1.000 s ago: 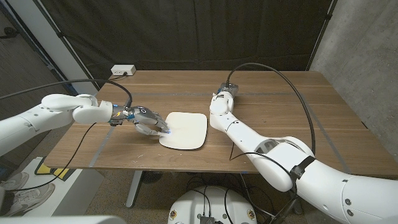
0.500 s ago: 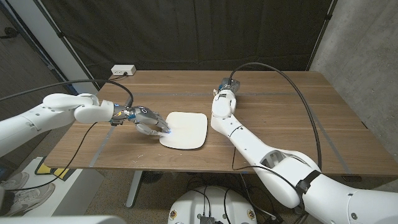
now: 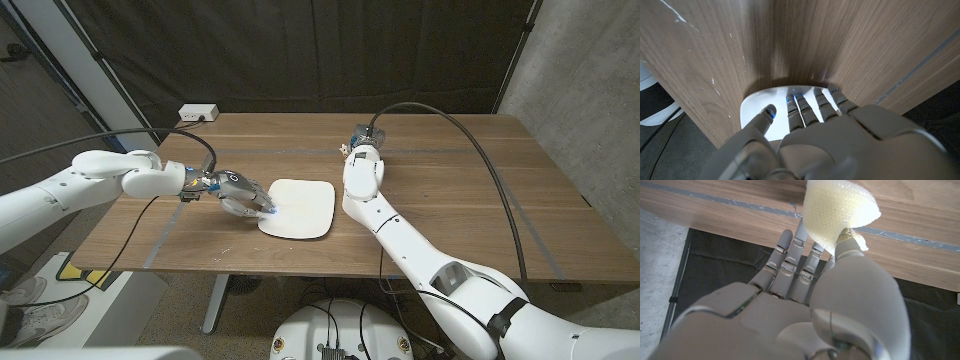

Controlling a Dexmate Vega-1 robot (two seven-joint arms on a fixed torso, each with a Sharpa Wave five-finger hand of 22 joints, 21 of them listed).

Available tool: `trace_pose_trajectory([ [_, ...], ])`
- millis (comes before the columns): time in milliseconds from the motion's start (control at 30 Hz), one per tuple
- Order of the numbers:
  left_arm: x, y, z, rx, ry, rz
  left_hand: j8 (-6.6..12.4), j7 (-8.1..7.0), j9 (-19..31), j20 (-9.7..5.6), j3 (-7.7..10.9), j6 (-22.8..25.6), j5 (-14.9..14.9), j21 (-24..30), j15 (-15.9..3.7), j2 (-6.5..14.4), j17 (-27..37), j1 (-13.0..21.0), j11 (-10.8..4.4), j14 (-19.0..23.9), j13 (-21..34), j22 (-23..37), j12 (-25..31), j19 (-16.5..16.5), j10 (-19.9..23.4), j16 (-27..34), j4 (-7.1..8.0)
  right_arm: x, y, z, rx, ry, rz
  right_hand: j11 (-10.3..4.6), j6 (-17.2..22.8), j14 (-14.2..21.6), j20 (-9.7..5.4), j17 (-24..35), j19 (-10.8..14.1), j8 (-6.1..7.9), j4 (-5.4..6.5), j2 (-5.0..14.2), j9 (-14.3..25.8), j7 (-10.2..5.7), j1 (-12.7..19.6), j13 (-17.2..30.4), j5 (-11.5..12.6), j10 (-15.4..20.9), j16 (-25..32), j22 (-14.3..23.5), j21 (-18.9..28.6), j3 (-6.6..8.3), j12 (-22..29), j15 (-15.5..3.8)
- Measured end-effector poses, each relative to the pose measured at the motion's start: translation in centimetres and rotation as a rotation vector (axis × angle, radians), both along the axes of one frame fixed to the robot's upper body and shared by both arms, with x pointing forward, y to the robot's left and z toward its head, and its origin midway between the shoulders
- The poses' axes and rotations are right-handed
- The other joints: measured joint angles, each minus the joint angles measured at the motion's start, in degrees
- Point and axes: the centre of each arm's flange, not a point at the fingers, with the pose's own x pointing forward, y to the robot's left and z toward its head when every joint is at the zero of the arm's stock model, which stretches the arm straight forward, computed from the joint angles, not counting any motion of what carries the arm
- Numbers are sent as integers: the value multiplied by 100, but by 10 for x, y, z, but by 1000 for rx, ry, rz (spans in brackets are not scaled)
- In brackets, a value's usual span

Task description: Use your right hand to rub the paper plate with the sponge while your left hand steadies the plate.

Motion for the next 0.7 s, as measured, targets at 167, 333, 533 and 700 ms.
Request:
trace_pose_trajectory([
  [167,1,-2,0,-3,-1,-3,0,10,0,0,0,-11,0,0,0,0,0,0,9,0,0,0,-1,0,-9,0,0,-7,6,-4,-30,5,44,-1,1,8,-30,0,-32,-11,7,0,1,1,0,7,-1,1,-32,16,32,7,-20,8],
  [333,1,-4,0,-5,-1,-7,-1,29,0,0,0,-29,0,0,10,0,0,0,9,-10,0,0,-22,0,-9,-1,0,-12,14,-8,-70,7,93,-1,31,8,-19,2,-82,-28,7,0,1,-11,1,30,-1,1,-87,15,69,7,-21,8],
  [533,1,-5,1,-5,-2,-9,-2,32,0,0,24,-31,0,0,30,0,0,0,10,-31,0,0,-11,0,-10,-1,24,-17,21,-10,-101,7,137,20,52,8,-8,2,-133,-57,7,-1,1,-12,1,30,-5,23,-88,42,115,7,-27,8],
  [700,1,-5,1,-6,-2,-9,-6,61,0,0,41,-61,0,0,10,1,0,0,40,-54,0,0,-9,0,-40,-3,7,-22,28,-12,-118,12,174,20,80,8,-8,2,-133,-68,7,-23,1,-1,24,30,-15,23,-88,42,154,7,-42,8],
])
